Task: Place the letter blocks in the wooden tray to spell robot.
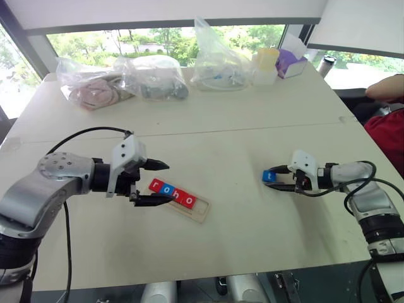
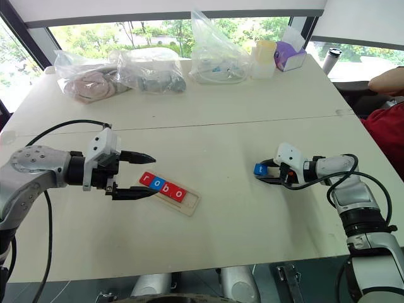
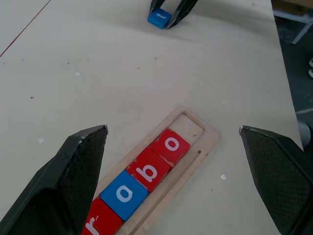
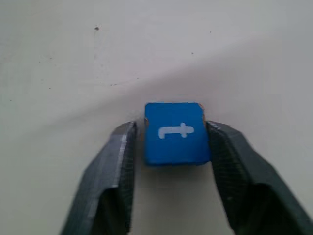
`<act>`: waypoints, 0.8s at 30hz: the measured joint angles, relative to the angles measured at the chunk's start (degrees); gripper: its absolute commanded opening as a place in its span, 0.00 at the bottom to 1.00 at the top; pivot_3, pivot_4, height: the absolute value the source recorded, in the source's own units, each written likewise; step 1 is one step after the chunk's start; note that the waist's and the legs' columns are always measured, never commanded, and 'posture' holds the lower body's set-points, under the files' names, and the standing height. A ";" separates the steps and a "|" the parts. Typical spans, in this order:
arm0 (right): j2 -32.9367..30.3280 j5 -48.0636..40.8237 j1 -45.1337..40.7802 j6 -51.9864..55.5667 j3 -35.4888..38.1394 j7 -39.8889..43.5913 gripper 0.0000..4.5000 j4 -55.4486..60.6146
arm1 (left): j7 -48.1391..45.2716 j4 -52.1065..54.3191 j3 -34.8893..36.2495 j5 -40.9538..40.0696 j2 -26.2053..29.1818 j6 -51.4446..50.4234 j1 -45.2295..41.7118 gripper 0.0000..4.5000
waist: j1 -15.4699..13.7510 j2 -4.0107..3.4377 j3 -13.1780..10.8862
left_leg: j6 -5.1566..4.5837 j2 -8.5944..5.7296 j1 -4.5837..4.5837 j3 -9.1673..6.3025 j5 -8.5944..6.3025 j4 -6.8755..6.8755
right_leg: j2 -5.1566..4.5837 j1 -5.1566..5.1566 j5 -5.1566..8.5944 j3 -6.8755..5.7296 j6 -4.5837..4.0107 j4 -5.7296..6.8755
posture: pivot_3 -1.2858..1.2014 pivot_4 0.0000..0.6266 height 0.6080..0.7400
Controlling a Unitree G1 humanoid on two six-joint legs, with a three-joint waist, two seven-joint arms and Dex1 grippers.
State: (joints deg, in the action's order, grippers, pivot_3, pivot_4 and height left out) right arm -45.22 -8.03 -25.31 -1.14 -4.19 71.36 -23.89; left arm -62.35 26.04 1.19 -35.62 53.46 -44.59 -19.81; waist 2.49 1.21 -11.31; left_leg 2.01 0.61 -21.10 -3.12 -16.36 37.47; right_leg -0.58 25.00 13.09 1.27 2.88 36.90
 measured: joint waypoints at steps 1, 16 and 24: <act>0.00 0.00 -0.01 0.02 0.00 0.03 0.26 -0.07 | 0.08 0.00 0.00 -0.01 0.11 0.00 0.03 1.00 | 0.00 0.00 0.00 | 0.00 0.00 0.04 0.00 0.00 0.00 | 0.00 -0.03 0.00 0.00 0.00 0.00 | 0.52 0.24 1.00; 9.10 -4.73 1.12 57.75 -11.63 -21.63 0.26 53.85 | -5.17 -3.49 0.28 3.70 7.70 6.16 6.64 1.00 | -0.50 -0.05 0.01 | 0.03 -0.01 -0.27 -0.16 0.02 -0.08 | -0.10 0.35 0.09 -0.12 -0.13 0.15 | 0.52 0.24 1.00; 12.43 -6.87 -0.77 71.40 -16.16 -29.59 0.26 62.15 | -3.83 -3.29 0.27 3.77 6.65 6.35 6.95 1.00 | -0.33 -0.02 0.03 | 0.03 -0.01 -0.25 -0.13 0.01 -0.02 | -0.07 0.33 0.14 -0.10 -0.19 0.12 | 0.52 0.24 1.00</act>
State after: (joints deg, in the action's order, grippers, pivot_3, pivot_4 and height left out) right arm -32.79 -14.90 -26.08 70.25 -20.35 41.77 38.26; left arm -66.18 22.75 1.46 -31.85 60.11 -38.24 -12.86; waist 2.16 1.19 -11.27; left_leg 2.05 0.59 -21.35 -3.25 -16.34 37.45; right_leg -0.65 25.32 13.23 1.17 2.69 37.03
